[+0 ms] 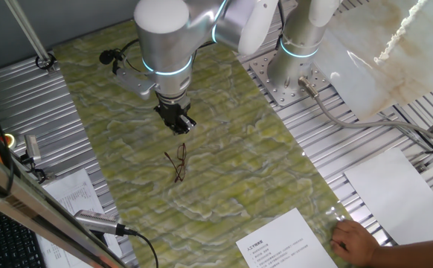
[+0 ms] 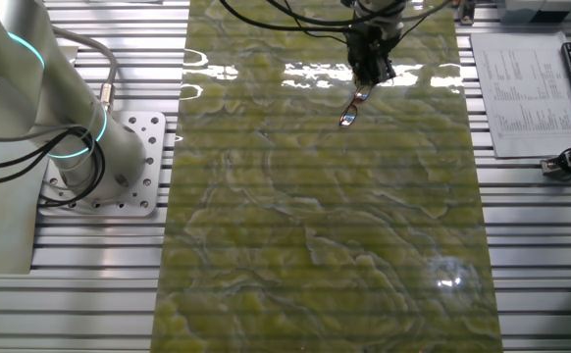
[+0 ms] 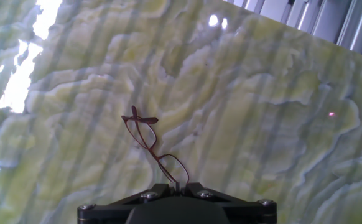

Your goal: Unfold the leg of the glasses (with one hand)

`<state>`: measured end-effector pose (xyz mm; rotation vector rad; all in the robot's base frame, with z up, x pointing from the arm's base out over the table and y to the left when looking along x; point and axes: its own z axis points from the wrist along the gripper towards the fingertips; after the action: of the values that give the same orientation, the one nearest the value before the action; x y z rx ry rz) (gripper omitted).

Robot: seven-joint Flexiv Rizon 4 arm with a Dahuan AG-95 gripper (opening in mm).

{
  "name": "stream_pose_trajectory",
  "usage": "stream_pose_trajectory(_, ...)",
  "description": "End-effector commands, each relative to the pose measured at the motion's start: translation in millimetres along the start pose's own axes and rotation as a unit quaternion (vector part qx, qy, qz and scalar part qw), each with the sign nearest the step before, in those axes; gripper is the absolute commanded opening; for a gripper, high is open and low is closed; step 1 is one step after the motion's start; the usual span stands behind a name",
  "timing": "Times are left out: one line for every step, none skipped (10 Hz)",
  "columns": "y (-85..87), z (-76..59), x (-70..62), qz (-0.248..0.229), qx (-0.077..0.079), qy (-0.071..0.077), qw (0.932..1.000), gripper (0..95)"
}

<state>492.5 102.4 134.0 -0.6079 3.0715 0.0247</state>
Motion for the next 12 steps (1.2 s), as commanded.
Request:
stream_pose_trajectory(-0.7,1.2,-1.2,-0.002,0.001,0.001,1.0000,0.0)
stream_pose_trajectory(-0.7,1.2,-1.2,-0.002,0.000,0.001,1.0000,0.0)
stream_pose_trajectory(-0.7,1.2,-1.2,0.000,0.000,0.000,1.0000,0.0)
stream_pose_trajectory(-0.7,1.2,-1.2,0.001,0.000,0.000,1.0000,0.0)
stream_pose_trajectory(-0.7,1.2,-1.2,0.002,0.000,0.000,1.0000,0.0)
stream_pose_trajectory(-0.7,1.2,-1.2,0.002,0.000,0.000,1.0000,0.0)
stream_pose_trajectory(-0.7,1.2,-1.2,0.003,0.000,0.000,1.0000,0.0)
stream_pose_trajectory(-0.7,1.2,-1.2,0.005,0.000,0.000,1.0000,0.0)
stream_pose_trajectory(-0.7,1.2,-1.2,0.006,0.000,0.000,1.0000,0.0)
stream_pose_trajectory(-0.7,1.2,-1.2,0.006,0.000,0.001,1.0000,0.0)
stream_pose_trajectory(-0.7,1.2,-1.2,0.006,0.000,0.001,1.0000,0.0)
stream_pose_trajectory(-0.7,1.2,-1.2,0.008,0.000,0.001,1.0000,0.0)
